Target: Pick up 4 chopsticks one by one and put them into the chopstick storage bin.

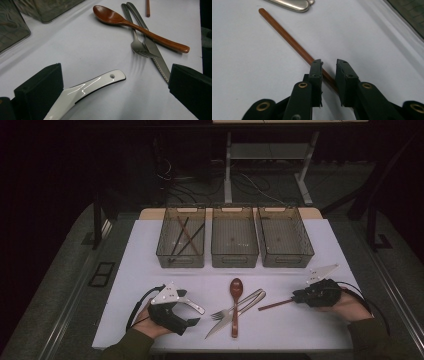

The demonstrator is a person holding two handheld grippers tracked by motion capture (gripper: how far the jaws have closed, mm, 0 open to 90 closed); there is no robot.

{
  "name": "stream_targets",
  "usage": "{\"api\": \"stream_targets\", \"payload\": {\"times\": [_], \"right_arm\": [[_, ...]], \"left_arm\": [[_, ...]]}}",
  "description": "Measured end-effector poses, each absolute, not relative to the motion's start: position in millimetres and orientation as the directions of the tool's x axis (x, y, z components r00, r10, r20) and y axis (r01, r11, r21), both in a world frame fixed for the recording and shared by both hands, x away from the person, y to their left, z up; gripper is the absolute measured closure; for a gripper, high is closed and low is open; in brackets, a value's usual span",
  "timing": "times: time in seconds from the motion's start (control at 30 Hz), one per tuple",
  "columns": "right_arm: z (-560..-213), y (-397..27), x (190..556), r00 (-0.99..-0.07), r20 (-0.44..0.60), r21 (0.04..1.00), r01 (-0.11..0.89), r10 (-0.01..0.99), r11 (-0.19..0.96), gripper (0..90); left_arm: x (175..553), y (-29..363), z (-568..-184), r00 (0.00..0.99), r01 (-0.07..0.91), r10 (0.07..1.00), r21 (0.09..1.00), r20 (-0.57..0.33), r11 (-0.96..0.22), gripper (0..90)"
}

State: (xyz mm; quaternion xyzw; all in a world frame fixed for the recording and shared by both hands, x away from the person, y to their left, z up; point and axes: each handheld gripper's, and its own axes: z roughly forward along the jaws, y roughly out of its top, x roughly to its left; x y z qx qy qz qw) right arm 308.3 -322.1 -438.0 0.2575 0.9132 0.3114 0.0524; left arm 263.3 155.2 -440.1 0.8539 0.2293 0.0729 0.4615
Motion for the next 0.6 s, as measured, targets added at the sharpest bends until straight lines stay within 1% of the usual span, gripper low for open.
{"api": "stream_targets", "payload": {"times": [0.13,0.2,0.23,0.3,0.33,0.37,0.6], "right_arm": [[-438.5,-321.7,305.1,-0.869,0.053,0.600,0.421,0.492,0.680,74.6],[-440.0,-320.1,304.6,-0.875,0.047,0.596,0.411,0.481,0.690,71.1],[-440.3,-319.4,304.6,-0.877,0.047,0.594,0.409,0.478,0.693,71.0],[-440.1,-319.8,305.3,-0.876,0.056,0.595,0.414,0.478,0.689,73.7],[-439.5,-321.0,305.5,-0.877,0.062,0.606,0.412,0.476,0.680,77.5],[-438.6,-321.5,305.6,-0.878,0.074,0.606,0.416,0.473,0.678,77.8],[-437.5,-319.7,301.0,-0.887,0.057,0.597,0.399,0.459,0.696,78.8]], "left_arm": [[263.2,155.1,-440.2,0.885,0.325,0.458,0.821,-0.089,-0.469,0.0],[263.5,154.8,-440.6,0.885,0.325,0.457,0.821,-0.090,-0.470,0.0],[263.4,154.4,-440.8,0.884,0.328,0.458,0.821,-0.092,-0.468,0.0],[263.1,154.5,-440.5,0.886,0.324,0.454,0.820,-0.090,-0.471,0.0],[262.9,154.5,-440.3,0.885,0.326,0.456,0.821,-0.091,-0.468,0.0],[262.9,154.7,-440.2,0.885,0.325,0.456,0.821,-0.090,-0.470,0.0],[262.9,154.8,-440.2,0.886,0.325,0.455,0.820,-0.090,-0.471,0.0]]}}
